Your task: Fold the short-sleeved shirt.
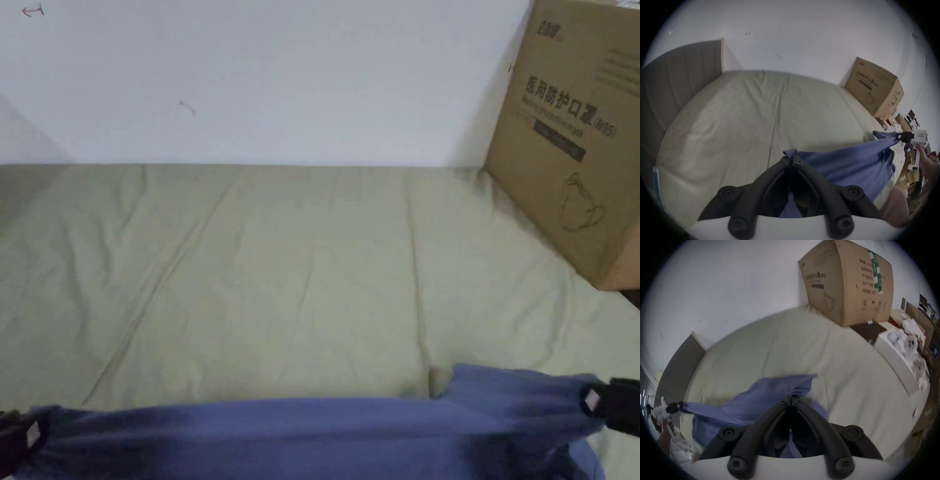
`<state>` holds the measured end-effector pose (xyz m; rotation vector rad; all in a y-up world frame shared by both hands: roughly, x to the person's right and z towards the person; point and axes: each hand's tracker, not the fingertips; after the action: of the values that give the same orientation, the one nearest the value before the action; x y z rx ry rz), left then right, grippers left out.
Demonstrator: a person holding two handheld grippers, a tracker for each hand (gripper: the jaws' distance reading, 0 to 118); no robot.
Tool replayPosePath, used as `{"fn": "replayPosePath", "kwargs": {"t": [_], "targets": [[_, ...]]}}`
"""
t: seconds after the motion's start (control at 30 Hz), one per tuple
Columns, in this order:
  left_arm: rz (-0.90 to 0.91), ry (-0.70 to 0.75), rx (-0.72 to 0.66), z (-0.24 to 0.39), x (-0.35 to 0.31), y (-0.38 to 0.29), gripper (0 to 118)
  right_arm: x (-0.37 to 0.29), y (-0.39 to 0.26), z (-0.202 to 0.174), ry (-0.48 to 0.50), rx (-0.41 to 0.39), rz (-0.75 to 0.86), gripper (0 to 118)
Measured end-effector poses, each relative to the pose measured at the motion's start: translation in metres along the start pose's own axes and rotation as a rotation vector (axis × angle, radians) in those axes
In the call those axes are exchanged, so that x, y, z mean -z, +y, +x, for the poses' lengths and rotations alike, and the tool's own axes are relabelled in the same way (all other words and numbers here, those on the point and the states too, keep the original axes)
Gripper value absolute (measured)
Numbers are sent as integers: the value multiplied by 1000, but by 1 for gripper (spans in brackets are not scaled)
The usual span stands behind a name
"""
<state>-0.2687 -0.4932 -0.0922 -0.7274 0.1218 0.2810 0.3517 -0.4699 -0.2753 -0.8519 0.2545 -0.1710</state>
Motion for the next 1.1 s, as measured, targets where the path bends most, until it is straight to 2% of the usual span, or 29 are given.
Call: {"fn": "replayPosePath", "kwargs": {"t": [0.13, 0.23, 0.3, 0.33, 0.37, 0.4, 0.43, 0.47, 0.5, 0.57, 0.7, 0.73, 0.77, 0.8, 0.83, 0.87, 0.9, 0.97, 1.0, 1.03, 1.1], "targets": [[-162, -38, -65, -12, -23, -69, 3, -25, -64, 25, -10, -55, -149, 0], [-291, -38, -89, -15, -19, -102, 3, -10, -89, 39, -42, -16, -246, 0], [-331, -28, -95, -16, -7, -110, 3, 7, -97, 41, -53, -27, -239, 0], [-309, -33, -93, -16, -4, -109, 3, 14, -98, 39, -65, -43, -239, 2], [-295, -25, -80, -14, -2, -106, 9, 23, -97, 38, -100, -72, -243, 13], [-285, -15, -63, -11, -2, -101, 20, 26, -97, 32, -139, -105, -243, 23], [-278, -10, -54, -8, -4, -96, 41, 26, -95, 28, -162, -121, -240, 37], [-268, 4, -43, -4, -8, -91, 90, 26, -92, 31, -190, -131, -242, 57], [-266, 22, -24, -1, -11, -86, 118, 24, -87, 35, -197, -133, -239, 70], [-135, 10, 24, 6, -35, -71, 108, 1, -74, 30, -106, -107, -192, 85], [65, -41, 14, 33, -75, -40, 109, -54, -56, -7, 9, -53, -19, 85], [144, -55, 2, 44, -91, -34, 108, -68, -53, -22, 53, -65, 46, 84], [231, -87, -2, 55, -104, -29, 99, -85, -54, -39, 85, -89, 164, 82], [354, -97, 20, 70, -117, -30, 83, -101, -58, -53, 123, -107, 301, 77], [451, -83, 44, 83, -127, -33, 58, -114, -64, -65, 153, -112, 437, 62], [590, -31, 99, 99, -143, -35, 19, -128, -69, -79, 164, -137, 549, 29], [695, 22, 144, 112, -150, -41, 1, -133, -75, -86, 122, -140, 648, 1], [859, 153, 173, 135, -161, -55, 1, -149, -89, -104, 45, -95, 820, 0], [904, 163, 171, 139, -166, -59, 1, -153, -93, -106, 109, -69, 847, 0], [917, 140, 186, 144, -169, -62, 1, -152, -92, -111, 155, -88, 828, 0], [887, 124, 201, 149, -173, -63, 1, -152, -87, -118, 101, -189, 772, 0]]}}
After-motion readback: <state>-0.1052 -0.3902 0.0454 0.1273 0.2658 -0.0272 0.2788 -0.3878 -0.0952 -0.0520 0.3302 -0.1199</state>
